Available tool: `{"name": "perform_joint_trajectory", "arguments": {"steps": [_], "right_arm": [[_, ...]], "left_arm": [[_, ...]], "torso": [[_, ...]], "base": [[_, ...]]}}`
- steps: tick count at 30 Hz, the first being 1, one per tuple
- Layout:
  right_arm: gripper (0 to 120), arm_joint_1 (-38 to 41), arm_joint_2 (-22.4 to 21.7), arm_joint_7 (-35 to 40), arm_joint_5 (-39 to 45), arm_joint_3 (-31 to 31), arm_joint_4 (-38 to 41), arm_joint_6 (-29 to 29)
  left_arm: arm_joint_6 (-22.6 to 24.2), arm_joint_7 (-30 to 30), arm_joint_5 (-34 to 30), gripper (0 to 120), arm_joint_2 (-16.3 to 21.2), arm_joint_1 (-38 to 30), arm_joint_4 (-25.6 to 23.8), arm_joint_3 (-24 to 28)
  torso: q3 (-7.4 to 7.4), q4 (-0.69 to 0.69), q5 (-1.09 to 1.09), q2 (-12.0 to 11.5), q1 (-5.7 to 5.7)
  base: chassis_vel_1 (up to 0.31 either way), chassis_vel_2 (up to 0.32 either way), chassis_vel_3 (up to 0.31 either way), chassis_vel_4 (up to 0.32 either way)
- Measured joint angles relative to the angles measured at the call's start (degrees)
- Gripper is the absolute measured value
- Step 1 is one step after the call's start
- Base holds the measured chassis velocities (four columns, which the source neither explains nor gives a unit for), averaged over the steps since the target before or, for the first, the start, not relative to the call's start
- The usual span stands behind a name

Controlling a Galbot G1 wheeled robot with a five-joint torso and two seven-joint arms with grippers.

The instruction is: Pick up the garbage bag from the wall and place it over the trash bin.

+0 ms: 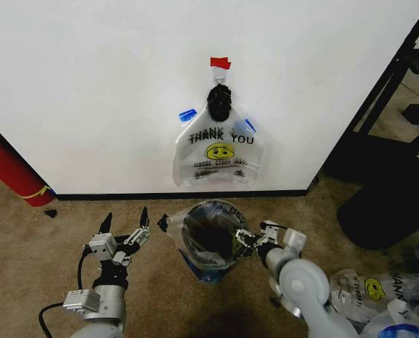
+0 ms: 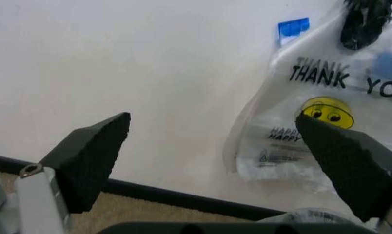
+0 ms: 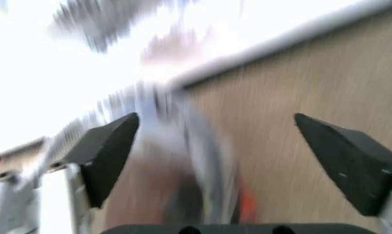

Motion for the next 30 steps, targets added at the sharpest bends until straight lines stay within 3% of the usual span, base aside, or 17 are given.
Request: {"name": "perform_joint_trajectory", "arguments": {"steps": [1, 2, 7, 10, 19, 30], "right_arm": [[97, -2.9, -0.1, -4.7, -9.4, 1.2, 1.2, 7.5], [97, -2.9, -0.1, -4.7, -9.4, 1.2, 1.2, 7.5], [100, -14.0, 2.6, -16.3, -33.0, 6.2, 1.7, 33.6], [100, -18.7, 4.3, -17.7, -37.9, 8.1, 3.4, 38.5], [100, -30.2, 8.8, -17.9, -41.5, 11.5, 12.6, 43.3], [100, -30.7, 11.3, -15.9, -42.6, 12.8, 14.6, 41.5]], "left_arm": [[-0.5, 0.0, 1.4, 100, -0.4, 0.0, 0.2, 0.3], [-0.5, 0.0, 1.4, 100, -0.4, 0.0, 0.2, 0.3], [-2.4, 0.7, 8.3, 100, -2.4, 0.2, 1.2, 1.2], [-2.7, 1.0, 10.4, 100, -3.2, 0.7, 1.1, 1.6], [-3.2, 1.3, 13.2, 100, -5.1, 1.5, 0.2, 2.6], [-4.0, 1.2, 14.2, 100, -4.9, 0.6, 0.8, 3.7]], "torso": [[0.0, 0.0, 0.0, 0.0, 0.0], [0.0, 0.0, 0.0, 0.0, 0.0], [0.0, 0.0, 0.01, 0.0, 0.0], [0.0, 0.0, 0.01, 0.0, 0.0], [0.0, 0.0, 0.0, 0.0, 0.0], [0.0, 0.0, 0.0, 0.0, 0.0]], "base": [[0.0, 0.0, 0.0, 0.0], [0.0, 0.0, 0.0, 0.0], [0.0, 0.0, 0.0, 0.0], [0.0, 0.0, 0.0, 0.0], [0.0, 0.0, 0.0, 0.0], [0.0, 0.0, 0.0, 0.0]]}}
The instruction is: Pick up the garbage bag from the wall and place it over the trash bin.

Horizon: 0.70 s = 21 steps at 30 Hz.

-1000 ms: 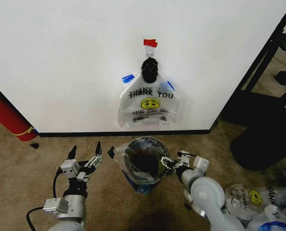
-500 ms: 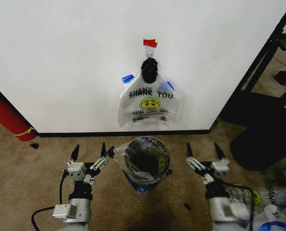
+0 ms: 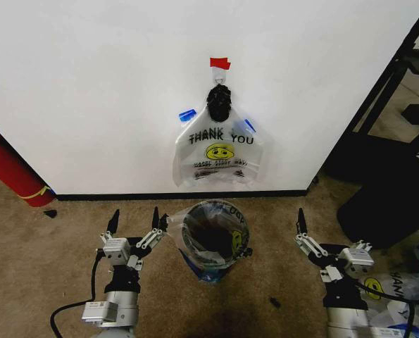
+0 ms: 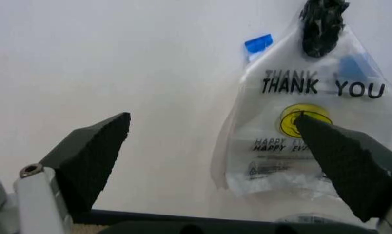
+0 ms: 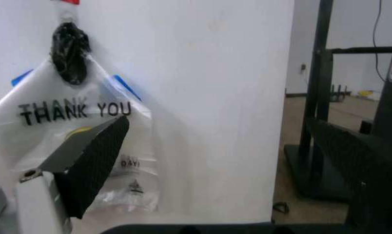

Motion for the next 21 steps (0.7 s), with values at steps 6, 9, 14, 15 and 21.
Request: {"name": "perform_joint_trajectory", "arguments": {"steps": [6, 9, 14, 15, 21], "right_arm": [[100, 0.5, 1.1, 0.4, -1.2, -0.5, -0.2, -0.7], [100, 0.6, 1.5, 0.6, -1.8, -0.7, -0.4, -0.9], [100, 0.5, 2.2, 0.7, -2.9, -1.2, -0.3, -1.2], [100, 0.4, 2.3, 0.7, -3.1, -1.3, -0.2, -1.2], [100, 0.2, 2.6, 0.7, -4.1, -1.7, 0.0, -1.3]], "left_arm": [[-1.1, -0.4, 0.0, 100, 0.5, -0.6, 0.8, 0.0], [-1.5, -0.6, 0.2, 100, 0.7, -0.7, 1.0, 0.2], [-1.7, -0.9, 0.1, 100, 1.9, -0.7, 1.1, 0.5], [-1.8, -1.0, 0.1, 100, 2.1, -0.8, 1.1, 0.6], [-2.0, -1.2, 0.1, 100, 2.6, -0.9, 0.8, 1.2]], "torso": [[0.0, 0.0, 0.0, 0.0, 0.0], [0.0, 0.0, 0.0, 0.0, 0.0], [0.0, 0.0, -0.01, 0.0, 0.0], [0.0, 0.0, 0.0, 0.0, 0.0], [0.0, 0.0, 0.0, 0.0, 0.0]], "base": [[0.0, 0.0, 0.0, 0.0], [0.0, 0.0, 0.0, 0.0], [0.0, 0.0, 0.0, 0.0], [0.0, 0.0, 0.0, 0.0], [0.0, 0.0, 0.0, 0.0]]}}
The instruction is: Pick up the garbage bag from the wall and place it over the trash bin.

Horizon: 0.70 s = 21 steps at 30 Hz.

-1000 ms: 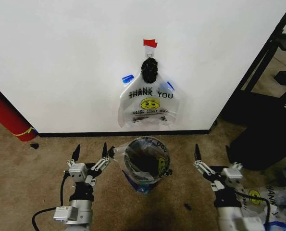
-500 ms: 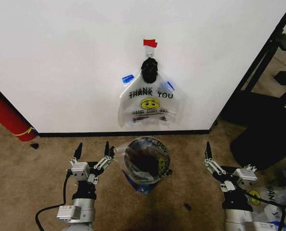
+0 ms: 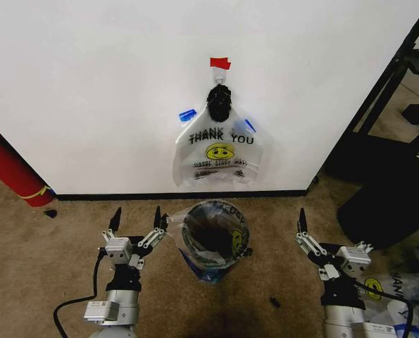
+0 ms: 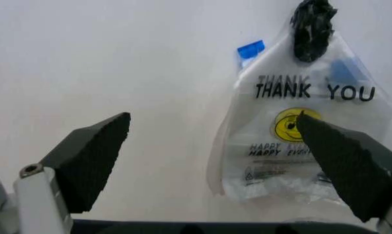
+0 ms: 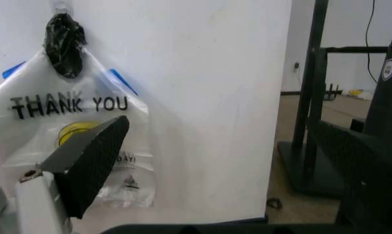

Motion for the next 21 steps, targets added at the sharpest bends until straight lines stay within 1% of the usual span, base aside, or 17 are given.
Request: {"name": "perform_joint_trajectory", "arguments": {"steps": [21], "right_arm": [[100, 0.3, -0.1, 0.1, -0.2, -1.4, -0.6, -0.4]], "left_arm": [[-1.1, -0.2, 2.0, 99, -0.7, 1.7, 0.0, 0.8]], "torso": [[0.0, 0.0, 0.0, 0.0, 0.0]], "base": [[0.0, 0.0, 0.0, 0.0]]}}
